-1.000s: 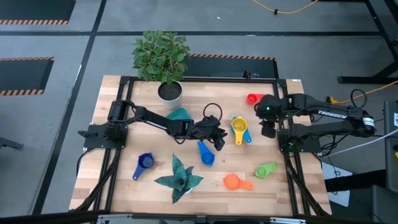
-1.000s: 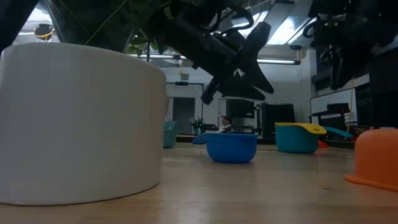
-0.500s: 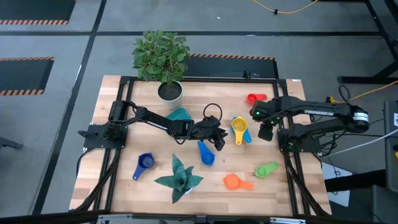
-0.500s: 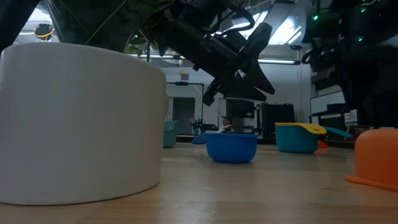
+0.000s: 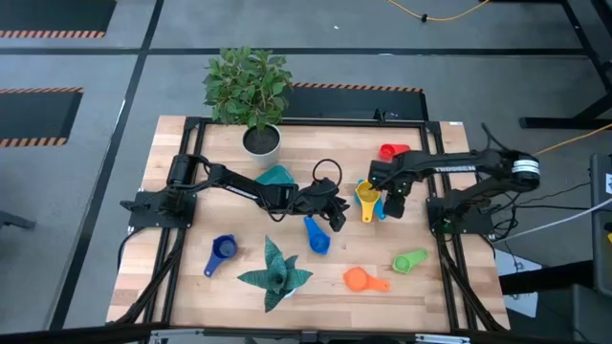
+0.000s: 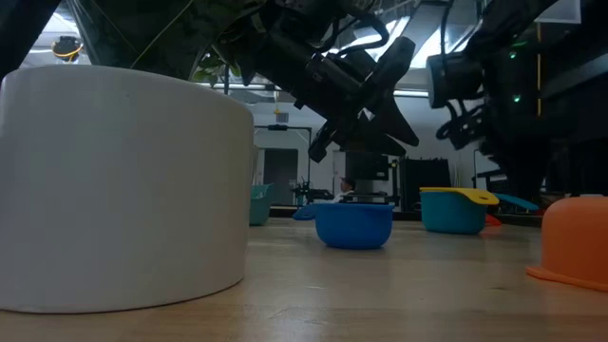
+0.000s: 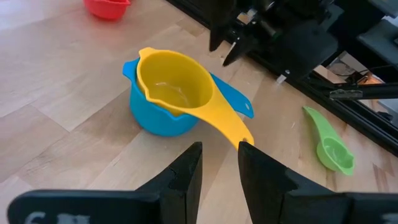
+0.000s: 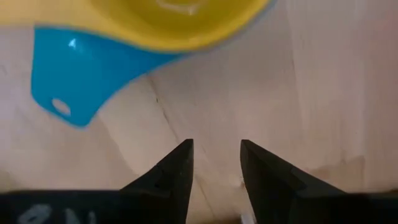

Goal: Nest measuring cups in basket
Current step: Stack the yellow measuring cup on top of the light blue measuring cup

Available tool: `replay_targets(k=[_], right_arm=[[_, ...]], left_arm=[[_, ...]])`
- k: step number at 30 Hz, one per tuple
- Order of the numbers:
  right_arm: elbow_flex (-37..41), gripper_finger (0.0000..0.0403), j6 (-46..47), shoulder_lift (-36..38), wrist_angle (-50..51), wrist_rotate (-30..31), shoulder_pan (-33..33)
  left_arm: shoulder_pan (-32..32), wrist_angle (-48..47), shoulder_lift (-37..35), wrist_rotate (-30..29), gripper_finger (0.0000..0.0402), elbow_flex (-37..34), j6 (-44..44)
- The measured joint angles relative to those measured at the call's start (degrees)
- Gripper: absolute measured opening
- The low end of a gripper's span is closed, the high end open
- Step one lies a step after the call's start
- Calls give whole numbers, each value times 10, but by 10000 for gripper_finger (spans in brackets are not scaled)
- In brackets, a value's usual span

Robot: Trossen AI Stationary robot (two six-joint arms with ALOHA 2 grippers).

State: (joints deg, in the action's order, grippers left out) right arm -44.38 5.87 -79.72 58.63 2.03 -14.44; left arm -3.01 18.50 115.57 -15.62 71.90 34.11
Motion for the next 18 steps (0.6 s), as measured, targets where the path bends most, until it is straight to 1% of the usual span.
replay_targets(k=[3, 9, 15, 18], right_arm=[[0, 136, 1, -14, -29, -10, 0], [0, 136, 2, -24, -58, -79, 0], [0, 136, 13, -24, -75, -82, 1], [0, 136, 14, -24, -86, -83, 1]], left_arm=[[0, 0, 0, 0, 96, 0, -1], [1, -5, 0, -8, 96, 0, -2], [4, -56, 0, -47, 96, 0, -2], [8, -66, 1, -49, 96, 0, -2]])
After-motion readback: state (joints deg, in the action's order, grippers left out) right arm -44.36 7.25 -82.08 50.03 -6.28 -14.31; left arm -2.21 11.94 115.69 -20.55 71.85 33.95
